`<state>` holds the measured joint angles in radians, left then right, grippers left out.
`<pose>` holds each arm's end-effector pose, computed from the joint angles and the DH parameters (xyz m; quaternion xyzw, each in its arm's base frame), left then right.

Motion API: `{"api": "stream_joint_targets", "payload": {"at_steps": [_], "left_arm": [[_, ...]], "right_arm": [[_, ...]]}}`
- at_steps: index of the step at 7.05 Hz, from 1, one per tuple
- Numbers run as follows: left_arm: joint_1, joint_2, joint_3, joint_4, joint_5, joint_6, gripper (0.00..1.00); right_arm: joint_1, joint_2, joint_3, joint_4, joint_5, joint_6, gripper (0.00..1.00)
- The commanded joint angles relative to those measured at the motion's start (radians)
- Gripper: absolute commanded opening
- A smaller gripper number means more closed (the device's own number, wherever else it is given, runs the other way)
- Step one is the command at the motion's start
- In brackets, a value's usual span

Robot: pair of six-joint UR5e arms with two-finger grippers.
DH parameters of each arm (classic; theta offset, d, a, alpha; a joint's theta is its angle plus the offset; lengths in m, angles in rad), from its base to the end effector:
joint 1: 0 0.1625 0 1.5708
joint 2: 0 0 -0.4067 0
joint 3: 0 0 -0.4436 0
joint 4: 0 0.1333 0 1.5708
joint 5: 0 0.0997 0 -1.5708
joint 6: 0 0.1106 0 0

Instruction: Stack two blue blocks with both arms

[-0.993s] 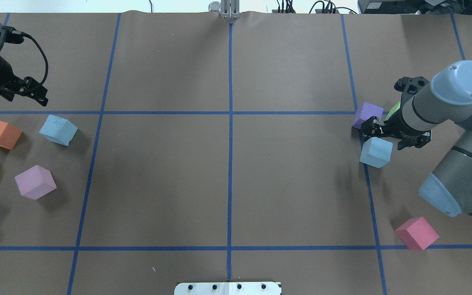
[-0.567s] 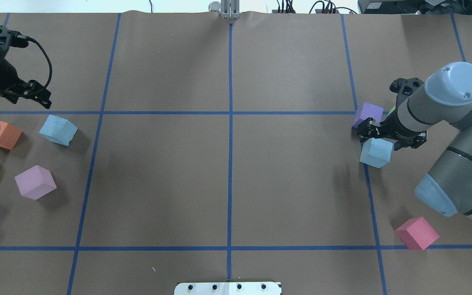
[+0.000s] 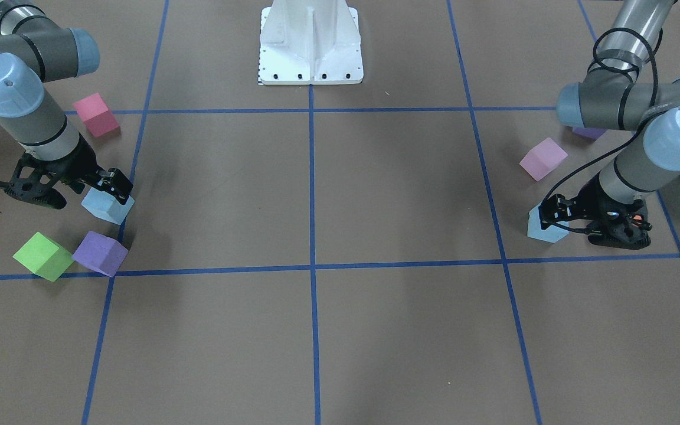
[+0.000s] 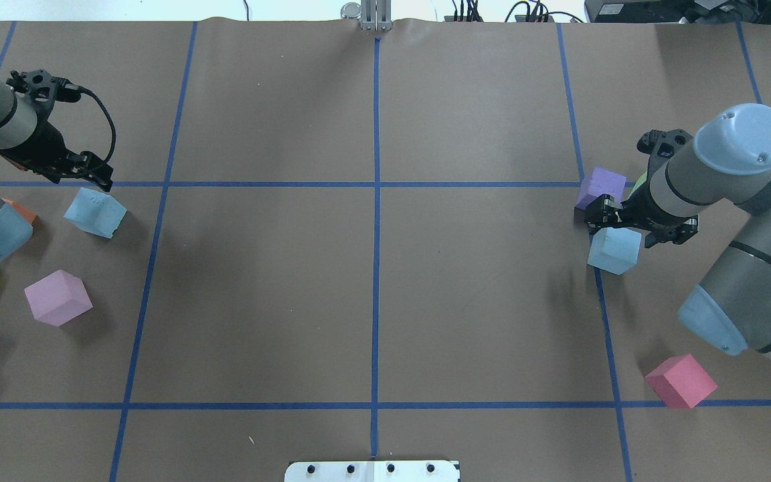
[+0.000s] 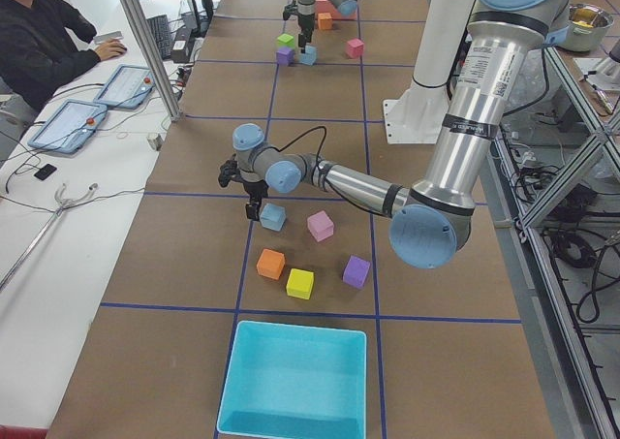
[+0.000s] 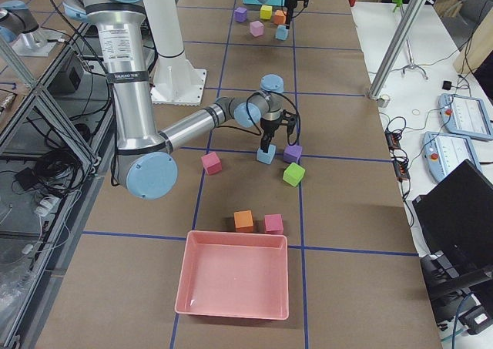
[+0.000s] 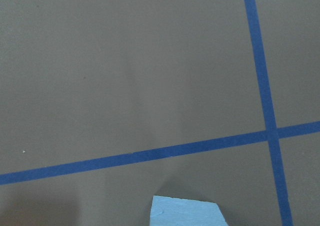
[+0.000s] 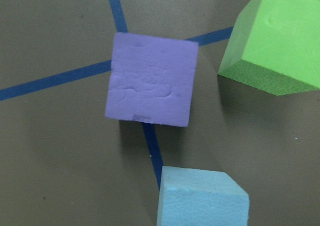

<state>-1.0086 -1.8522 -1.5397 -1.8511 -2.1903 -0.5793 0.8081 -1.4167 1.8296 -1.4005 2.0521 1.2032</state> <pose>0.3010 -0.6073 0.4705 0.0512 0.3824 0.0721 0.9197 -0.3593 -0.4948 0.4133 -0.0351 -0.3589 0.1364 0.9227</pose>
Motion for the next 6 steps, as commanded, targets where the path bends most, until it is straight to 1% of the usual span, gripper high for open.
{"api": "stream_joint_targets", "payload": {"at_steps": [1, 2, 3, 6], "left_arm": [[0.001, -0.001, 0.0, -0.002, 0.001, -0.002, 1.0], [0.001, -0.001, 0.0, -0.002, 0.0, -0.002, 0.99], [0.001, -0.001, 0.0, -0.002, 0.0, -0.004, 0.99], [0.001, -0.001, 0.0, -0.002, 0.0, -0.004, 0.99]], "right_arm": [[0.0, 0.001, -0.027, 0.018, -0.001, 0.001, 0.96], [0.0, -0.001, -0.055, 0.065, -0.001, 0.006, 0.96], [0.0, 0.004, -0.076, 0.084, -0.001, 0.004, 0.96], [-0.004, 0.004, -0.084, 0.092, -0.003, 0.01, 0.94]]}}
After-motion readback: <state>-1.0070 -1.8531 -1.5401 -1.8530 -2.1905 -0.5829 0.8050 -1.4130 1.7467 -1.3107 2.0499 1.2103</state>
